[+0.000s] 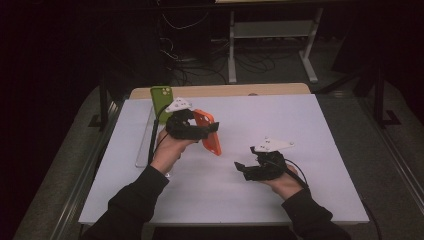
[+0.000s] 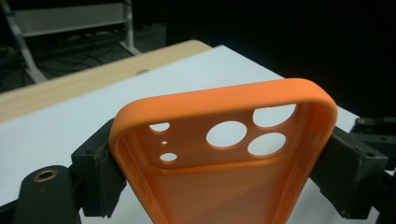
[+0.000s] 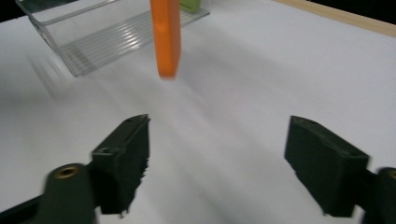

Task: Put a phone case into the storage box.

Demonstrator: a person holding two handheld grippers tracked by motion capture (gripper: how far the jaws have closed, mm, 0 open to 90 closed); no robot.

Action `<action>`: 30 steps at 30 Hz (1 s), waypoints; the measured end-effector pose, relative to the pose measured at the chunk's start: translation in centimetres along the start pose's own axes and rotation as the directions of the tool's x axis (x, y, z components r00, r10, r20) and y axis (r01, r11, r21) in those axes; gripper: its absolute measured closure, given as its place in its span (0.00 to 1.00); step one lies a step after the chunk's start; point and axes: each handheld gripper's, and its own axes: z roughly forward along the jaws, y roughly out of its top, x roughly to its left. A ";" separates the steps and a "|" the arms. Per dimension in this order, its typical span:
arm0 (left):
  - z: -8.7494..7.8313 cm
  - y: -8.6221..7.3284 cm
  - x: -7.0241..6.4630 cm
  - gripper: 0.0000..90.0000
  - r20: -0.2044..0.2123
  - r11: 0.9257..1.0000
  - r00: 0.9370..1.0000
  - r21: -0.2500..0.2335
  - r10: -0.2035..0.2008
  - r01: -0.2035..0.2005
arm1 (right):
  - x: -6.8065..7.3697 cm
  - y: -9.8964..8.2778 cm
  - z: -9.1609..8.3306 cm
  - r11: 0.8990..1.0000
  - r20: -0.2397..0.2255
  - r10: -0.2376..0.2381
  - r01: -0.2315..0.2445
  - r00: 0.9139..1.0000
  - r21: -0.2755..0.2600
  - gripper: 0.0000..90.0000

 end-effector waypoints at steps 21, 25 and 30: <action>-3.5 4.7 4.5 0.16 -0.203 0.998 0.979 -0.052 0.031 -0.042 | -3.2 -4.2 -2.7 0.996 0.020 0.002 -0.004 1.000 0.091 0.00; -4.0 5.3 5.8 0.16 -0.264 0.997 0.964 -0.054 0.035 -0.051 | -3.5 -4.7 -3.1 0.996 0.027 0.018 -0.020 0.999 0.088 0.00; -4.5 5.8 7.5 0.16 -0.330 0.998 0.943 -0.045 0.026 -0.043 | -4.0 -5.1 -3.5 0.996 0.036 0.013 -0.016 0.999 0.089 0.00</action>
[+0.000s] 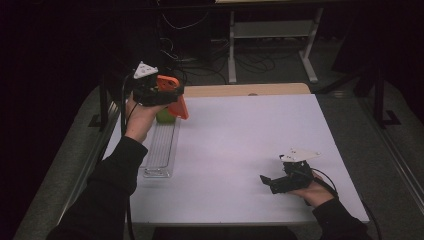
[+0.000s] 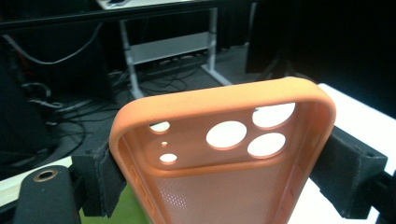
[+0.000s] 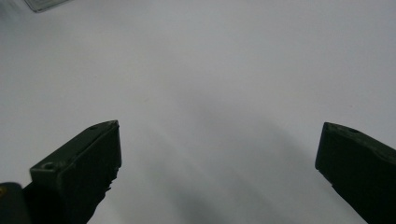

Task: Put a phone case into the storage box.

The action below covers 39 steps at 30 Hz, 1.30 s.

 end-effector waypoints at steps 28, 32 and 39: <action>5.1 -3.7 3.9 0.16 -0.304 0.981 0.952 0.167 -0.042 0.097 | -0.5 -0.2 -0.5 1.000 0.017 -0.001 0.002 1.000 -0.016 0.00; 6.0 -4.7 4.2 0.16 -0.332 0.978 0.941 0.171 -0.057 0.119 | -0.4 -0.2 -0.5 1.000 0.018 0.005 -0.005 1.000 -0.020 0.00; 7.0 -5.9 4.6 0.16 -0.373 0.974 0.925 0.172 -0.073 0.146 | -0.5 -0.3 -0.6 1.000 0.021 -0.006 0.007 1.000 -0.021 0.00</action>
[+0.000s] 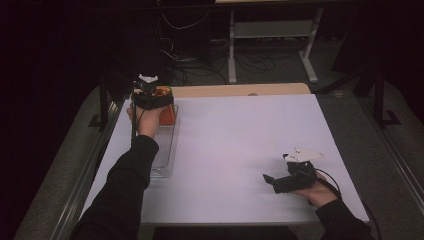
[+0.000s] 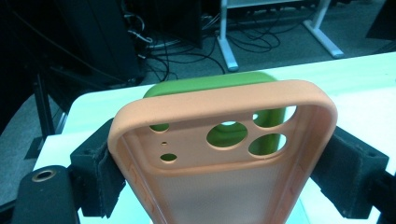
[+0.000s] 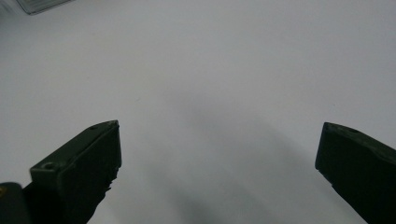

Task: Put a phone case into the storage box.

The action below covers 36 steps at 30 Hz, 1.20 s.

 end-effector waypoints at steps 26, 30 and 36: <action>1.0 -0.9 -0.2 0.03 0.001 1.000 1.000 -0.024 0.000 0.000 | 0.1 -0.1 -0.1 1.000 -0.005 0.002 -0.002 1.000 0.007 0.00; 0.7 -0.8 0.0 0.01 0.007 1.000 1.000 -0.031 -0.004 0.004 | 0.1 -0.1 -0.1 1.000 -0.008 0.007 -0.006 1.000 0.008 0.00; -1.0 -0.4 0.5 0.00 0.057 0.999 0.998 -0.024 0.031 -0.029 | 0.1 0.0 -0.1 1.000 -0.013 0.004 -0.004 1.000 0.010 0.00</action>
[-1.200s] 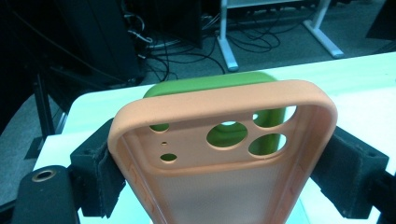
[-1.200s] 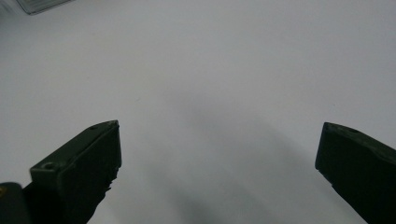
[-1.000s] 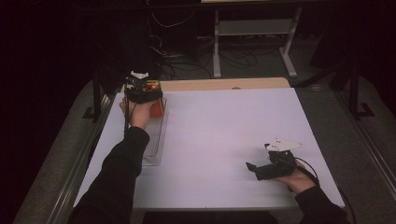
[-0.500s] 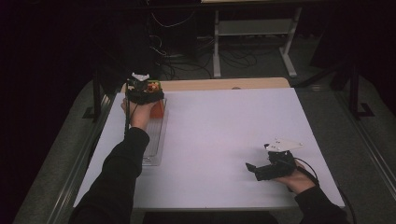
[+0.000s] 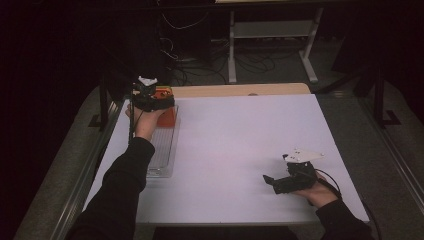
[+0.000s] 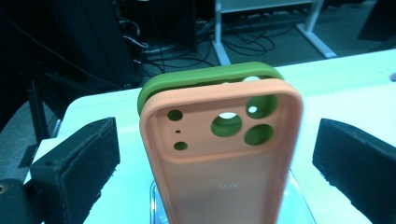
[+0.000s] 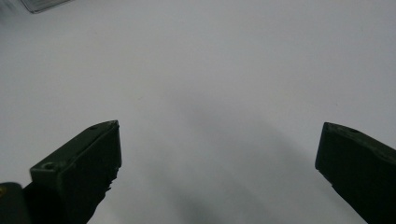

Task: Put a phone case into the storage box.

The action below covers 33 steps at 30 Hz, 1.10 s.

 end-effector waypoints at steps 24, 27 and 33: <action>-6.9 -2.2 -2.2 0.00 0.421 0.989 0.895 -0.052 0.149 -0.140 | -0.1 0.1 -1.0 0.999 -0.030 -0.008 0.007 1.000 -0.045 0.00; -7.7 -2.7 -2.5 0.00 0.453 0.985 0.874 -0.061 0.174 -0.164 | -0.1 0.2 -1.0 0.999 -0.035 -0.016 0.014 0.999 -0.050 0.00; -9.3 -3.9 -3.2 0.00 0.518 0.980 0.832 -0.096 0.200 -0.176 | 0.1 0.4 -0.9 0.998 -0.048 -0.022 0.020 0.999 -0.056 0.00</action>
